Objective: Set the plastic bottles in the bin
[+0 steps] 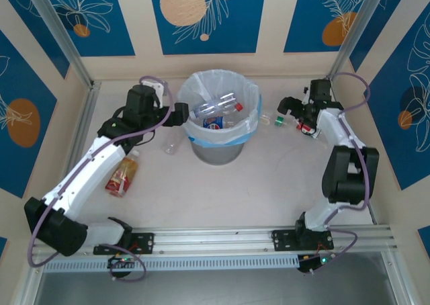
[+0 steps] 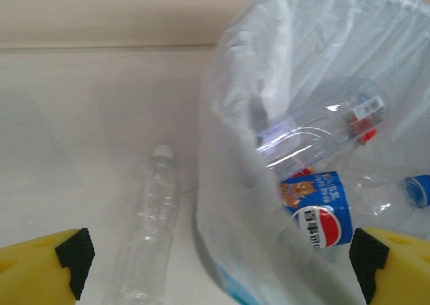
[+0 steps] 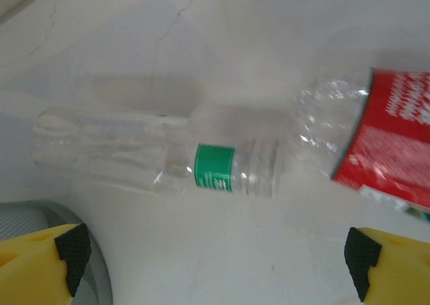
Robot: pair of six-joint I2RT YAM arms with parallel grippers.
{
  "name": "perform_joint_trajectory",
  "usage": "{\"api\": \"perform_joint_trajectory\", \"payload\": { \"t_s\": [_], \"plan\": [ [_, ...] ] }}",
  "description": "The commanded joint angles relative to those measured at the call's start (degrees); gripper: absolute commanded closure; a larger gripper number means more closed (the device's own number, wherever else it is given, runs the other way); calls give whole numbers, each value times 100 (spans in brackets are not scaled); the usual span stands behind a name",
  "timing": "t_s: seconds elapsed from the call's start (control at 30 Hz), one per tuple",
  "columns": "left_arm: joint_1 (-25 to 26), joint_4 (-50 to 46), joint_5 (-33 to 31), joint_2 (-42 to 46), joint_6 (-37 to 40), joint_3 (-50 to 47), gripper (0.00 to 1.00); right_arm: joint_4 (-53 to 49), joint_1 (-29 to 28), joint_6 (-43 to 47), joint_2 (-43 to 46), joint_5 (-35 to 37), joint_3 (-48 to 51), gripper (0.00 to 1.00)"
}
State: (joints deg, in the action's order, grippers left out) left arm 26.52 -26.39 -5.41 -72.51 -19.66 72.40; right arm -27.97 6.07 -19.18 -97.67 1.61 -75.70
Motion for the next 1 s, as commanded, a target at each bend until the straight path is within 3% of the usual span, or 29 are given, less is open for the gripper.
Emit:
{"api": "perform_joint_trajectory", "payload": {
  "t_s": [0.0,0.17,0.47,0.77,0.97],
  "plan": [
    [-144,116,-467,429,-224,-344,1,-395,88,1099,-526,-1027,-614,1],
    [-261,80,-588,662,-374,-616,1,-718,45,1327,-1431,-2101,-1552,0],
    [-339,114,-753,861,-490,-900,1,-1433,-33,1156,-2734,-2627,-2803,0],
    [-383,115,-780,827,-493,-978,1,-1686,-35,1285,-2799,-3028,-2600,1],
    [-389,143,-727,800,-513,-982,1,-1327,-35,999,-2282,-3252,-1710,0]
  ]
}}
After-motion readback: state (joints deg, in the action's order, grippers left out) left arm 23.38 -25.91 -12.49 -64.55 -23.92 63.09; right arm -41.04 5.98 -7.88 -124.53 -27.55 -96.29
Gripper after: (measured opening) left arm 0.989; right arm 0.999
